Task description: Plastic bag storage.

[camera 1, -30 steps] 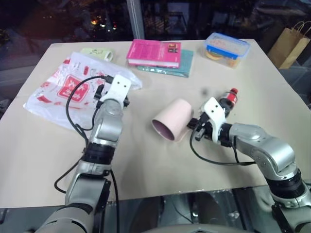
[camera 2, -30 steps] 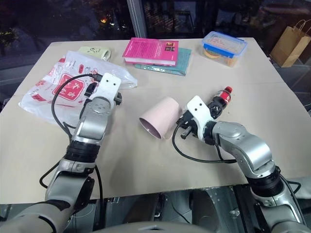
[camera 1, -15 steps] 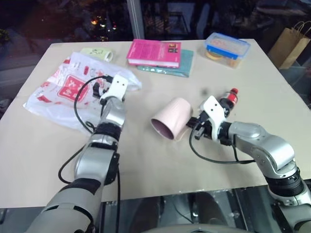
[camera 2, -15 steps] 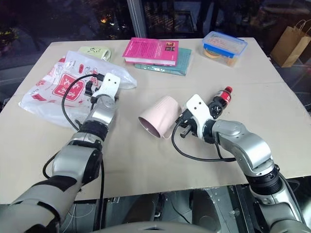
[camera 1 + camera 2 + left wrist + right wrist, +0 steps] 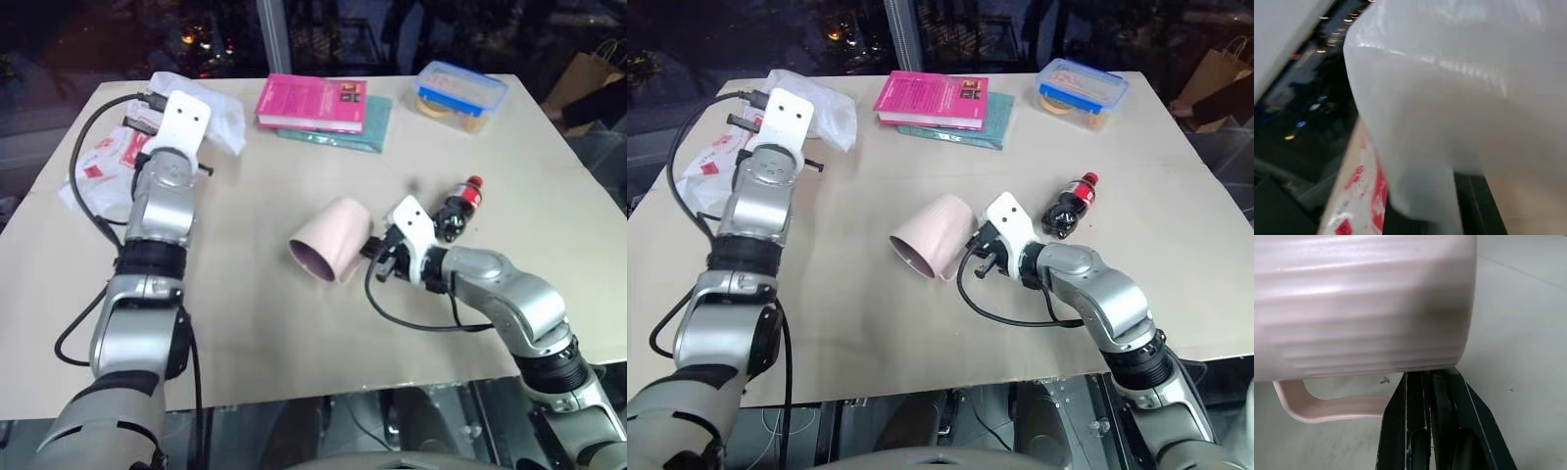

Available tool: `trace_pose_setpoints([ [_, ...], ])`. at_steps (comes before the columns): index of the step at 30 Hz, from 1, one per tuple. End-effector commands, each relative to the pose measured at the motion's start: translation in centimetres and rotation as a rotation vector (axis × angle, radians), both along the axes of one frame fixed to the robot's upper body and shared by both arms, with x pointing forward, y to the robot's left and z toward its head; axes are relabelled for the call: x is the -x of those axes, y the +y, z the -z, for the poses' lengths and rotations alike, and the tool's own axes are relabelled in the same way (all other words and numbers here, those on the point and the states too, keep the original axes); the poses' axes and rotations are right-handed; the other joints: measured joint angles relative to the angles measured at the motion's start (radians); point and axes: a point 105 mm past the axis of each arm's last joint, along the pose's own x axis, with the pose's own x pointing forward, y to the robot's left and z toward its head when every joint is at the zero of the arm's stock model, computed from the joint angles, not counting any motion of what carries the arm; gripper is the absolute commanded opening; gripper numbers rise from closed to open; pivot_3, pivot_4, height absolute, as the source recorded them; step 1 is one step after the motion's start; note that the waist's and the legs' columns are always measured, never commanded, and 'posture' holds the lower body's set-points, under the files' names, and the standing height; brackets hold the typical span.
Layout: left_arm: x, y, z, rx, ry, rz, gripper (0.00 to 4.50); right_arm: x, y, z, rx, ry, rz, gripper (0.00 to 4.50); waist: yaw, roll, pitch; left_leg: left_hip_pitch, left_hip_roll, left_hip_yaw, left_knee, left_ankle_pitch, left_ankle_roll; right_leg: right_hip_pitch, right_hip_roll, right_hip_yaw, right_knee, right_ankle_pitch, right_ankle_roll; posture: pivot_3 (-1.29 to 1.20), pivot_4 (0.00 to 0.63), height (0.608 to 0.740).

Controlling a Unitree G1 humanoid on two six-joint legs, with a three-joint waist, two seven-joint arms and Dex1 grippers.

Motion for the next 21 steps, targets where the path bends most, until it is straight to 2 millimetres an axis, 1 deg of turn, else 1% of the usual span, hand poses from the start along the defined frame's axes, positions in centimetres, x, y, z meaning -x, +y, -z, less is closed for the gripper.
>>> trace_pose_setpoints([
  [1,1.6,-2.5,-2.6,0.083,0.03,0.117,0.06,-0.1,0.8,-1.6,-0.033,-0.078,-0.039,0.0,0.0,0.0,0.0,0.0,0.0,0.0,0.0,0.0,0.0,0.0,0.0,0.0,0.0,0.0,0.0,0.0,0.15,0.74],
  [3,2.6,-5.9,-1.4,0.115,0.137,0.22,0.06,0.0,0.3,-1.6,-0.031,-0.082,-0.039,0.0,0.002,0.0,0.0,0.0,0.0,-0.001,0.0,0.0,0.001,0.0,0.001,-0.001,0.001,0.0,0.0,0.0,0.15,0.74],
  [4,3.0,-7.0,-1.0,0.113,0.166,0.245,0.06,0.0,0.0,-1.6,-0.029,-0.084,-0.037,0.0,0.004,0.0,0.0,0.0,0.0,-0.001,0.001,0.0,0.001,0.001,0.001,-0.001,0.001,0.0,0.0,0.0,0.15,0.74],
  [6,3.4,-8.6,0.0,0.099,0.193,0.271,0.06,0.3,-0.8,-1.5,-0.02,-0.084,-0.025,0.0,0.004,0.0,0.0,0.001,0.0,-0.001,0.001,0.0,0.001,0.002,0.0,-0.001,0.0,0.0,0.0,0.0,0.15,0.74],
  [10,3.4,-12.9,3.1,0.107,0.258,0.366,0.06,1.1,-2.6,-1.0,-0.002,-0.067,0.027,0.0,0.004,0.0,0.0,0.001,0.0,-0.001,0.001,0.0,0.0,0.002,0.0,0.0,0.001,0.0,0.0,0.0,0.15,0.74],
  [12,3.1,-14.4,4.3,0.067,0.27,0.421,0.06,1.4,-3.2,-0.6,0.005,-0.057,0.055,0.0,0.003,0.0,0.0,0.002,0.001,-0.001,0.001,0.0,0.001,0.002,0.001,0.0,0.001,0.0,0.0,0.0,0.15,0.74],
  [13,2.9,-14.6,4.8,0.061,0.266,0.434,0.06,1.5,-3.4,-0.5,0.008,-0.054,0.067,0.0,0.003,0.0,0.0,0.002,0.001,-0.001,0.001,0.0,0.001,0.002,0.002,0.0,0.002,0.0,0.0,0.0,0.15,0.74],
  [14,2.8,-14.5,5.1,0.044,0.258,0.439,0.56,1.8,-3.6,-0.4,0.01,-0.051,0.076,0.0,0.0,0.001,0.0,0.002,0.002,0.0,0.001,0.0,0.001,0.002,0.002,0.0,0.002,0.0,0.0,0.0,0.15,0.74],
  [15,2.8,-14.2,5.1,0.03,0.252,0.445,0.84,2.0,-3.7,-0.4,0.011,-0.051,0.084,0.0,-0.002,0.001,0.0,0.003,0.003,0.001,0.001,0.0,0.001,0.001,0.003,0.002,0.002,0.0,0.0,0.0,0.15,0.74],
  [16,2.8,-13.9,4.9,0.021,0.243,0.451,1.3,2.1,-3.8,-0.4,0.011,-0.051,0.09,0.0,-0.003,0.001,0.0,0.003,0.004,0.002,0.001,-0.001,0.001,0.001,0.003,0.003,0.002,0.0,0.0,0.0,0.15,0.74],
  [17,3.1,-13.4,4.3,0.018,0.232,0.459,1.67,2.3,-3.9,-0.5,0.01,-0.05,0.097,0.0,-0.004,0.001,0.0,0.003,0.005,0.002,0.001,-0.001,0.001,0.0,0.004,0.003,0.003,0.0,0.0,0.0,0.15,0.74],
  [18,3.2,-13.2,4.0,0.017,0.224,0.466,2.22,2.3,-4.0,-0.4,0.009,-0.049,0.103,0.0,-0.004,0.001,0.0,0.003,0.005,0.003,0.001,-0.001,0.001,0.0,0.004,0.003,0.003,0.0,0.0,0.0,0.15,0.74],
  [19,3.8,-13.0,3.5,0.012,0.231,0.501,2.55,2.6,-4.1,-0.4,0.009,-0.047,0.105,0.0,-0.003,0.001,0.0,0.003,0.005,0.003,0.001,-0.001,0.001,0.0,0.004,0.003,0.003,0.0,0.0,0.0,0.15,0.74],
  [20,4.2,-12.9,3.3,0.007,0.238,0.527,2.55,2.7,-4.2,-0.4,0.009,-0.046,0.107,0.0,-0.002,0.001,0.0,0.002,0.005,0.003,0.001,-0.001,0.001,0.0,0.005,0.003,0.003,0.0,0.0,0.0,0.15,0.74],
  [21,4.8,-12.5,3.0,-0.006,0.249,0.542,2.55,3.0,-4.3,-0.4,0.007,-0.044,0.105,0.0,-0.001,0.001,0.0,0.002,0.005,0.003,0.001,-0.001,0.002,0.0,0.004,0.003,0.003,0.0,0.0,0.0,0.15,0.74],
])
